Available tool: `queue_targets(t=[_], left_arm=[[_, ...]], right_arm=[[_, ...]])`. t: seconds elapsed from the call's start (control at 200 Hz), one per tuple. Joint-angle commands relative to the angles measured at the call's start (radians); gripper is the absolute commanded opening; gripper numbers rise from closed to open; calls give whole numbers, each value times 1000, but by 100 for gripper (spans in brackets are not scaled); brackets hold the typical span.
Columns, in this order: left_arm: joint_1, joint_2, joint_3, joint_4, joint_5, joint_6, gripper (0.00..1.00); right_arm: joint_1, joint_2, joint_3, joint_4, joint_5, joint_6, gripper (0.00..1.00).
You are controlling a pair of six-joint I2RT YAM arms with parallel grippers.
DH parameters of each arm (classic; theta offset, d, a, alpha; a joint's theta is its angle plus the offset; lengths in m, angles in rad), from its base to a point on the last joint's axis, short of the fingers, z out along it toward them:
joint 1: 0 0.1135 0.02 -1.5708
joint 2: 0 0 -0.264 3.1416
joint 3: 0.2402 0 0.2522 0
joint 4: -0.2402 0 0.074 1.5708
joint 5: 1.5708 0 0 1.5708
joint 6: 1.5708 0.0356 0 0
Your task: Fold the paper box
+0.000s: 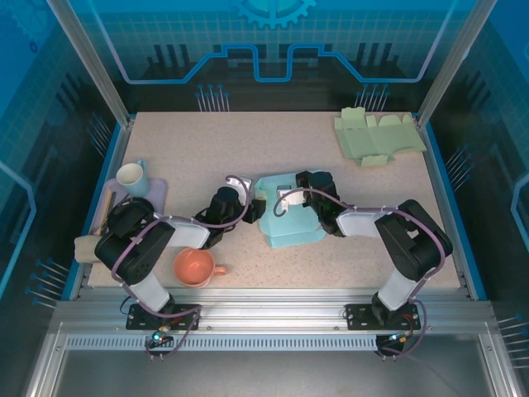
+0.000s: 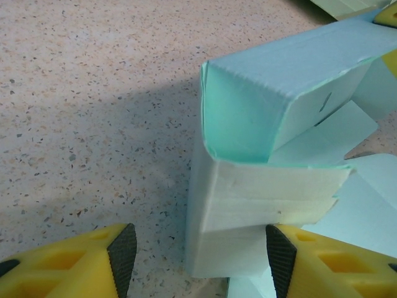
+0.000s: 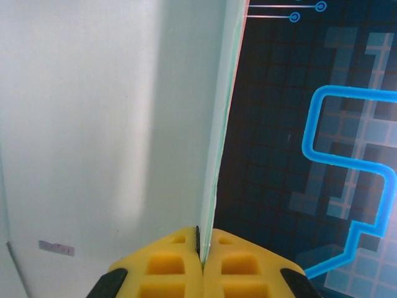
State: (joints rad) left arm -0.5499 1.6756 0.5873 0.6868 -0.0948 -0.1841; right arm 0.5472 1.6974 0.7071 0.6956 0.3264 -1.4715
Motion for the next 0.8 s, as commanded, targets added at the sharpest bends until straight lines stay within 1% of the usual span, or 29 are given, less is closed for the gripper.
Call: queue_targets(t=[0.0,0.225,0.435,0.795], left_arm=[[3,20,12,53,31,-14,60],[3,52,33,59,30,-15,59],[2,68,44,66,4,-4,58],[-3,95,106,31,16,-3,57]], right_arm=[[28,43,-32,154,36,-71,0],[33,118,-45,283,59,-134,0],[33,83,-52,242,41,-113,0],[45,56,-49,220,34,-105,0]])
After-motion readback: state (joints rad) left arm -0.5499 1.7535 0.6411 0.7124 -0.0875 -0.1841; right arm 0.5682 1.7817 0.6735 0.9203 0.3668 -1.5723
